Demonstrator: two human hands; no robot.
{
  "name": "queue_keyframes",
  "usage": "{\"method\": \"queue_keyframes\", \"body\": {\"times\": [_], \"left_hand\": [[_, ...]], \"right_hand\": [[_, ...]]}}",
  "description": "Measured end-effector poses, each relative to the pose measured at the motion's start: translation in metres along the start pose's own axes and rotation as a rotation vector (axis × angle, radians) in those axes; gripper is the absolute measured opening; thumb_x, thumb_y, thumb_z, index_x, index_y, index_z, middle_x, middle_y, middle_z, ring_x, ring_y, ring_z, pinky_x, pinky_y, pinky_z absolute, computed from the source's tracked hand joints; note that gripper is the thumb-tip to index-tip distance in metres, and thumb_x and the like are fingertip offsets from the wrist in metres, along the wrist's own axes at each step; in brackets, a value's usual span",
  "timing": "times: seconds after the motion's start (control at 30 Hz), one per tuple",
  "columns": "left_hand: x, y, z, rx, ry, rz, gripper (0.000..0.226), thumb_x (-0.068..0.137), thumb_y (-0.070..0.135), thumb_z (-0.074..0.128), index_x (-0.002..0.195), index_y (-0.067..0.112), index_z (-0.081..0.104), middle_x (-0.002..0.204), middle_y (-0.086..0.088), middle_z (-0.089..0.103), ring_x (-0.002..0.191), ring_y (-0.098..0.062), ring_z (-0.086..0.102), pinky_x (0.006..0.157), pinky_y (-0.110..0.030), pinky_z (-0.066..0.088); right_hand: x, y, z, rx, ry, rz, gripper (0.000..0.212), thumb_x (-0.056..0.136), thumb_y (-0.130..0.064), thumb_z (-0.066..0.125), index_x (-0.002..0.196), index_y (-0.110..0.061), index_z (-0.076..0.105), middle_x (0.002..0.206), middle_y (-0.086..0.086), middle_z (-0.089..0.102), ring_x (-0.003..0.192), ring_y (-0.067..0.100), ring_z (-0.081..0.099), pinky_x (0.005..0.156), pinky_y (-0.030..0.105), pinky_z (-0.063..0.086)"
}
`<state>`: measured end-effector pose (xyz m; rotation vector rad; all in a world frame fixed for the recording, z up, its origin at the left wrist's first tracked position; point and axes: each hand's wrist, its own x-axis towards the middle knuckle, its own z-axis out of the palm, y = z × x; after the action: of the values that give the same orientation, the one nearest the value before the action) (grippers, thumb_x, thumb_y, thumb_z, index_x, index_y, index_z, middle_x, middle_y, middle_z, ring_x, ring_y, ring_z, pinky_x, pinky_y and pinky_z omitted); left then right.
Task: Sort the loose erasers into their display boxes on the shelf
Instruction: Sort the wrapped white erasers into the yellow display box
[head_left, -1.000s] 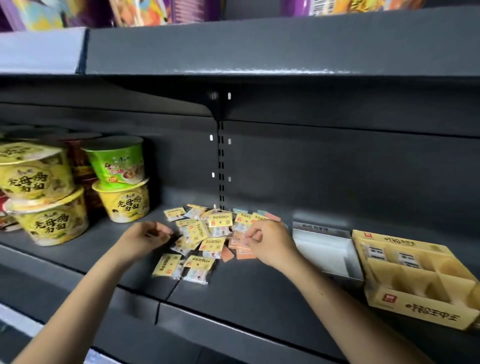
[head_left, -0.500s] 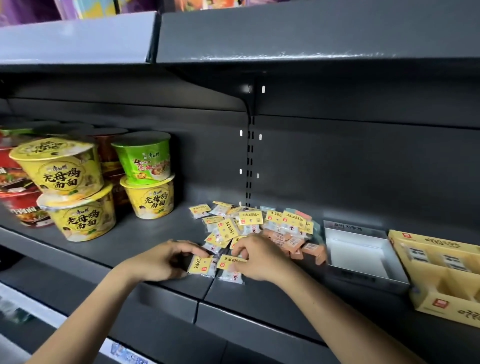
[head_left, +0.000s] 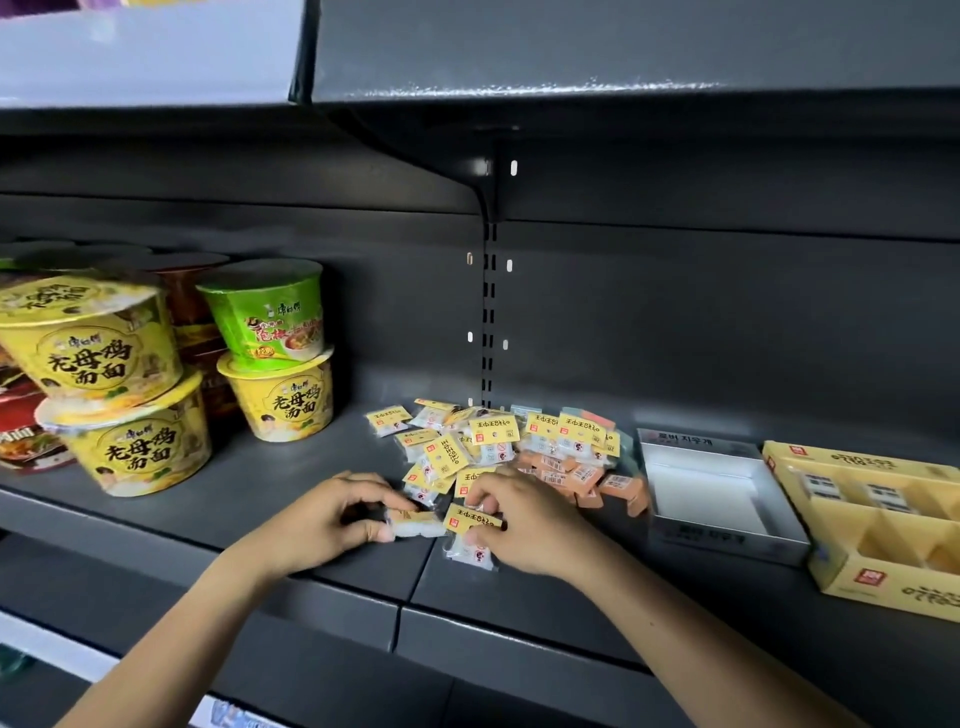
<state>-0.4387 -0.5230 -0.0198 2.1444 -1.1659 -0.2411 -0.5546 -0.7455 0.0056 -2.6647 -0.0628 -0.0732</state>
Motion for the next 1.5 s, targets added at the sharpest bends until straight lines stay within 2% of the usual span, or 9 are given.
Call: {"method": "queue_keyframes", "body": {"times": [0.2,0.4,0.53,0.7,0.97,1.1,1.23,1.37,1.5], "left_hand": [[0.004,0.008,0.003,-0.061,0.141,0.031,0.042,0.077,0.067,0.05,0.083,0.028,0.065,0.084,0.002,0.063,0.08,-0.007,0.06,0.075,-0.024,0.046],[0.007,0.011,0.003,-0.03,0.182,0.007,0.054,0.077,0.069,0.046,0.088,0.02,0.067,0.09,0.004,0.068,0.088,-0.01,0.063,0.082,-0.026,0.049],[0.002,0.014,-0.004,-0.043,0.225,-0.019,0.06,0.076,0.074,0.041,0.085,0.02,0.065,0.084,0.004,0.067,0.081,-0.008,0.062,0.076,-0.023,0.048],[-0.004,0.015,-0.012,-0.049,0.272,-0.026,0.059,0.075,0.076,0.04,0.086,0.023,0.063,0.079,0.0,0.065,0.072,-0.004,0.056,0.072,-0.025,0.046],[0.02,0.046,-0.008,-0.078,0.271,0.039,0.052,0.081,0.066,0.043,0.077,0.016,0.058,0.068,-0.004,0.055,0.066,-0.008,0.048,0.065,-0.033,0.044],[0.058,0.087,0.012,-0.109,0.254,0.106,0.036,0.087,0.052,0.047,0.076,0.021,0.061,0.068,0.001,0.058,0.064,-0.008,0.052,0.065,-0.031,0.045],[0.1,0.125,0.038,-0.124,0.19,0.137,0.025,0.091,0.037,0.05,0.084,0.016,0.061,0.074,-0.004,0.063,0.07,-0.019,0.06,0.069,-0.032,0.048],[0.148,0.17,0.075,-0.161,0.12,0.241,0.011,0.092,0.026,0.052,0.085,0.021,0.059,0.069,0.01,0.058,0.063,-0.003,0.051,0.063,-0.019,0.043],[0.19,0.21,0.113,-0.15,0.069,0.29,0.007,0.091,0.024,0.055,0.088,0.022,0.061,0.073,-0.003,0.061,0.067,-0.011,0.053,0.064,-0.022,0.042]], "right_hand": [[-0.011,0.006,-0.006,0.041,-0.043,-0.039,0.05,0.076,-0.049,0.07,0.12,-0.028,0.058,0.113,-0.01,0.05,0.104,0.01,0.051,0.093,0.031,0.046],[-0.017,0.003,-0.001,-0.167,-0.056,-0.137,0.073,0.066,-0.056,0.075,0.126,-0.019,0.056,0.119,-0.005,0.048,0.11,0.014,0.042,0.095,0.029,0.039],[-0.013,-0.001,-0.001,-0.227,-0.091,-0.147,0.055,0.076,-0.043,0.072,0.118,-0.009,0.061,0.114,0.002,0.054,0.107,0.018,0.048,0.092,0.035,0.045],[-0.01,-0.002,-0.003,-0.371,-0.029,-0.194,0.008,0.081,-0.006,0.052,0.086,-0.004,0.058,0.094,0.011,0.056,0.079,0.024,0.051,0.061,0.03,0.04],[-0.029,0.029,-0.041,0.313,0.111,0.052,0.01,0.081,-0.016,0.063,0.091,-0.015,0.062,0.097,0.006,0.068,0.091,0.025,0.065,0.076,0.043,0.053],[-0.057,0.055,-0.083,0.691,0.196,0.137,0.044,0.081,0.002,0.057,0.11,-0.031,0.054,0.096,-0.002,0.065,0.07,0.02,0.068,0.064,0.038,0.056],[-0.086,0.089,-0.116,0.655,0.318,0.216,0.046,0.082,-0.001,0.057,0.114,-0.034,0.058,0.104,-0.002,0.061,0.066,0.013,0.069,0.082,0.044,0.057],[-0.118,0.13,-0.145,0.69,0.482,0.33,0.03,0.082,-0.003,0.062,0.1,-0.027,0.064,0.113,0.007,0.06,0.085,0.02,0.07,0.071,0.037,0.06],[-0.154,0.168,-0.169,0.644,0.627,0.477,0.024,0.08,-0.012,0.068,0.097,-0.028,0.062,0.103,0.001,0.063,0.087,0.015,0.066,0.063,0.026,0.055]]}}
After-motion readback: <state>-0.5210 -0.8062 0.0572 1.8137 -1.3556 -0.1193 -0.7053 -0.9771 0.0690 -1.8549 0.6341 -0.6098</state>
